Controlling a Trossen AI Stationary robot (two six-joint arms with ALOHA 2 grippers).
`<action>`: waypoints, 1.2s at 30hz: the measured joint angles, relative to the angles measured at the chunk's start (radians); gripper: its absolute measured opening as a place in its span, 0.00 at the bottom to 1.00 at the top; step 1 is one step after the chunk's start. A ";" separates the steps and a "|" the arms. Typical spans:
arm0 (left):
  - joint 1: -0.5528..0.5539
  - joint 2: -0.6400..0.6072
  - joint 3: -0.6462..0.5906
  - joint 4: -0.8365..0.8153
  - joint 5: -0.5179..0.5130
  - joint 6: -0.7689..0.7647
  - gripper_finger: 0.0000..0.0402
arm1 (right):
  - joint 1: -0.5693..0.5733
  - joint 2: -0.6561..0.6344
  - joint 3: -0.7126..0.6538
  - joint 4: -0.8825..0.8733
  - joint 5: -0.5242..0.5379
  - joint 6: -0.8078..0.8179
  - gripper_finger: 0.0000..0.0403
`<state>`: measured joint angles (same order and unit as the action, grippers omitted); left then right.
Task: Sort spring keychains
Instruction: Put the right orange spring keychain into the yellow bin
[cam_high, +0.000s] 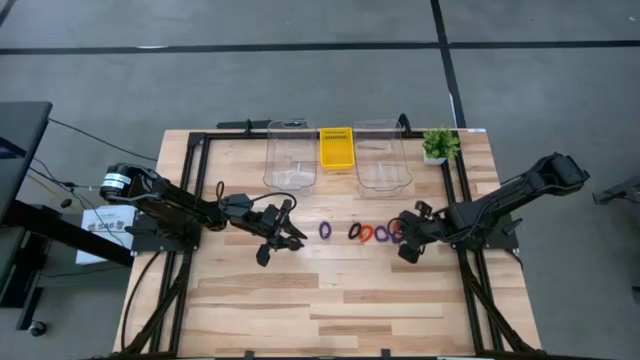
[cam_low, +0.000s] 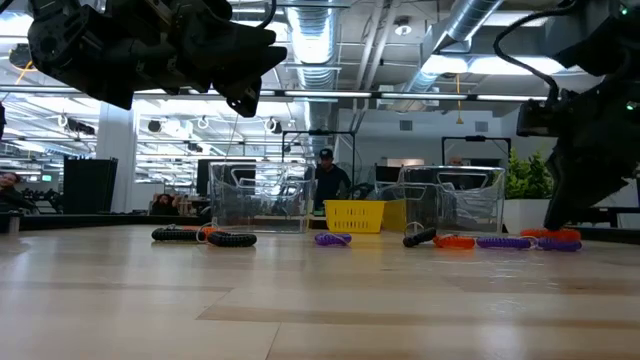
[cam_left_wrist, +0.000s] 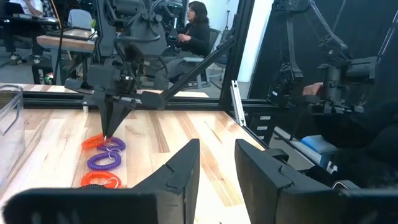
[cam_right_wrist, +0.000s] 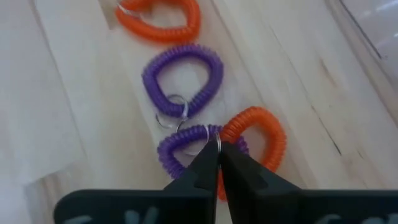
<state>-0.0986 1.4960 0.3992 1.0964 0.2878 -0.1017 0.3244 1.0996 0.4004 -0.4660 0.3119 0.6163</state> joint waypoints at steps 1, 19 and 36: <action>0.000 0.000 0.000 0.000 0.000 0.000 0.25 | 0.000 0.000 0.007 -0.002 0.000 -0.009 0.02; 0.000 0.000 0.000 0.000 0.000 0.000 0.25 | 0.033 0.000 0.122 0.101 0.288 -0.203 0.00; 0.000 0.000 0.000 0.000 -0.008 0.000 0.25 | 0.089 0.000 0.122 0.304 0.665 -0.391 0.00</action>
<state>-0.0982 1.4956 0.3992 1.0963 0.2798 -0.1013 0.4133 1.0996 0.5220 -0.1619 0.9770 0.2249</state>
